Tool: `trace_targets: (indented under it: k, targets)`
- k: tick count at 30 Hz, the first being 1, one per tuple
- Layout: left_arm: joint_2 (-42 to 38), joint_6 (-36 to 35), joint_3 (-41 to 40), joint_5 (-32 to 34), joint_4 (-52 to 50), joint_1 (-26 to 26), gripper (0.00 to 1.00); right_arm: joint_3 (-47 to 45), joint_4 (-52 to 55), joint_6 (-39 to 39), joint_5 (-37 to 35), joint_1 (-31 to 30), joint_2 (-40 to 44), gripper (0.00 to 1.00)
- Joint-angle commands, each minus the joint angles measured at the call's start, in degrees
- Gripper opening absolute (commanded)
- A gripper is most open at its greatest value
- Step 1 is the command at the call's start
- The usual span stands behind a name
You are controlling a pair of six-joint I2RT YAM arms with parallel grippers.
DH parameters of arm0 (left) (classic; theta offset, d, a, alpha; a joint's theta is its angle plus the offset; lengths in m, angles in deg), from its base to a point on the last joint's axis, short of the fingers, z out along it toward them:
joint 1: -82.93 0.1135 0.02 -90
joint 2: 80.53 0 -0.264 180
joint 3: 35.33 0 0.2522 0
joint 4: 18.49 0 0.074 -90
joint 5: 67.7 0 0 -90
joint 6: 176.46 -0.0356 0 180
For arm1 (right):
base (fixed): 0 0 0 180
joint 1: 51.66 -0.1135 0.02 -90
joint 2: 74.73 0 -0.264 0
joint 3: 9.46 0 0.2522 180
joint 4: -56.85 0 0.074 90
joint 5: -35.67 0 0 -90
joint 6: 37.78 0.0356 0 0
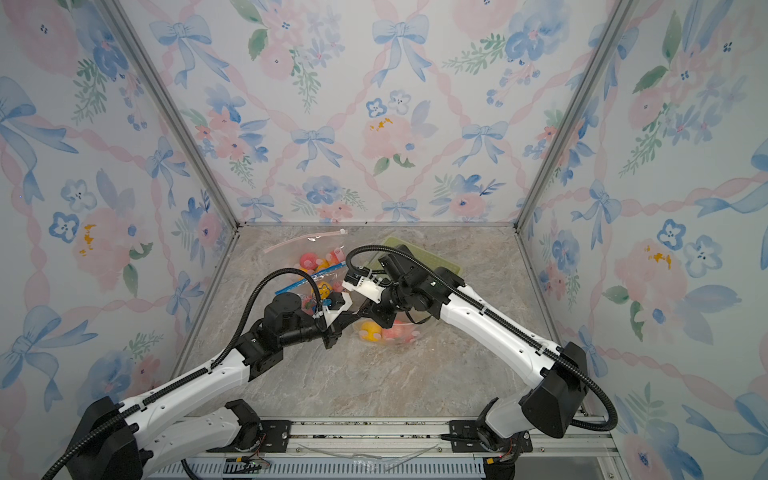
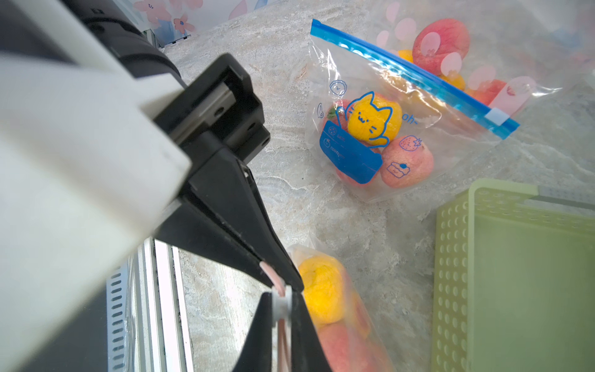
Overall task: Place the peach in a zip-top bag and seal the zipper
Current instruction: Zip the zipper on the zipper food storage bag.
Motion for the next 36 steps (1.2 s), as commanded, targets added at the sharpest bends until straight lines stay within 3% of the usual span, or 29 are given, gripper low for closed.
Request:
trace_targets:
  k: [1, 15, 36]
  targets:
    - [-0.4, 1.8, 1.4, 1.2, 0.4, 0.8, 0.00, 0.7, 3.1, -1.0, -3.3, 0.9, 1.3, 0.05]
    - [-1.3, 6.5, 3.2, 6.1, -4.5, 3.0, 0.00, 2.9, 9.7, -2.8, -8.7, 1.0, 2.8, 0.03]
    - [-10.5, 23.2, 2.6, 18.9, -12.9, 5.2, 0.00, -2.5, 12.2, -0.7, -15.2, 4.9, 11.4, 0.02]
